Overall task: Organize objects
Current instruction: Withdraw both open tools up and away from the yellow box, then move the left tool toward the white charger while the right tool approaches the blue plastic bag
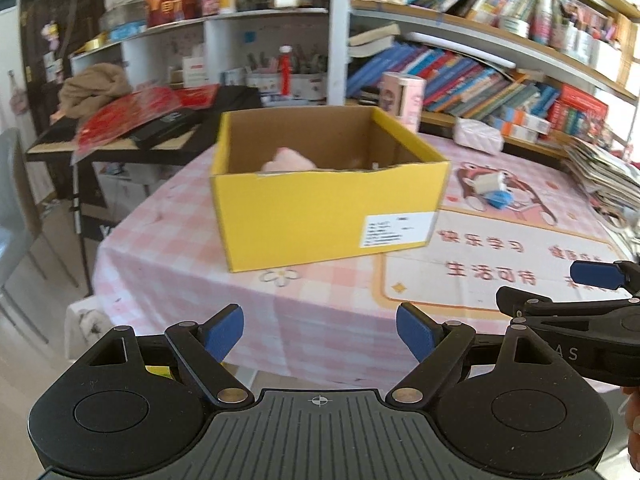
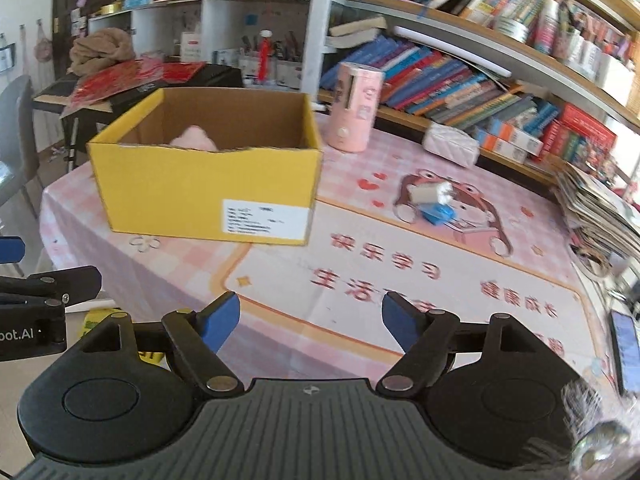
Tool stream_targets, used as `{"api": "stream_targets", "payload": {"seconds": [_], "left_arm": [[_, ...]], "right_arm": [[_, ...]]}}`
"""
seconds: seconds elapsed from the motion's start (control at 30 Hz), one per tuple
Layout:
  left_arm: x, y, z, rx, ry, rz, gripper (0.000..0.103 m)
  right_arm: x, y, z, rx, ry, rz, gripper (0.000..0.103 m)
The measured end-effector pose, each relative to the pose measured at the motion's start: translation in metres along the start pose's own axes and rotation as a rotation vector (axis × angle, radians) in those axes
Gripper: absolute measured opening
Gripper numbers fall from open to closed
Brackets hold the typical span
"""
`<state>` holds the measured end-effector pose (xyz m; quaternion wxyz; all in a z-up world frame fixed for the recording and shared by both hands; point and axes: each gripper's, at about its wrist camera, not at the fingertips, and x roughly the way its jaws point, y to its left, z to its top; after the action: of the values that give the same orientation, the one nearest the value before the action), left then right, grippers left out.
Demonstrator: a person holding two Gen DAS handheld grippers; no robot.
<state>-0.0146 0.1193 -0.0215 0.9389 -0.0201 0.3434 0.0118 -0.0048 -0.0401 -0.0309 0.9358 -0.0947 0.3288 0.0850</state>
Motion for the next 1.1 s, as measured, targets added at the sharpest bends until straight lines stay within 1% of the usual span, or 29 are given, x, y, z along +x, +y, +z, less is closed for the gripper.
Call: {"api": "stream_targets", "payload": {"seconds": [0.43, 0.57, 0.8, 1.1], "left_arm": [[0.018, -0.059, 0.009, 0.121, 0.015, -0.162, 0.086], [0.025, -0.076, 0.011, 0.147, 0.024, -0.197, 0.086], [0.044, -0.098, 0.018, 0.166, 0.047, -0.210, 0.086], [0.071, -0.126, 0.035, 0.171, 0.062, -0.195, 0.086]], "right_arm": [[-0.012, -0.060, -0.022, 0.127, 0.038, -0.164, 0.080], [-0.012, -0.078, -0.026, 0.156, 0.052, -0.201, 0.080], [0.000, -0.101, -0.028, 0.176, 0.074, -0.215, 0.081], [0.032, -0.133, -0.017, 0.178, 0.099, -0.193, 0.081]]}}
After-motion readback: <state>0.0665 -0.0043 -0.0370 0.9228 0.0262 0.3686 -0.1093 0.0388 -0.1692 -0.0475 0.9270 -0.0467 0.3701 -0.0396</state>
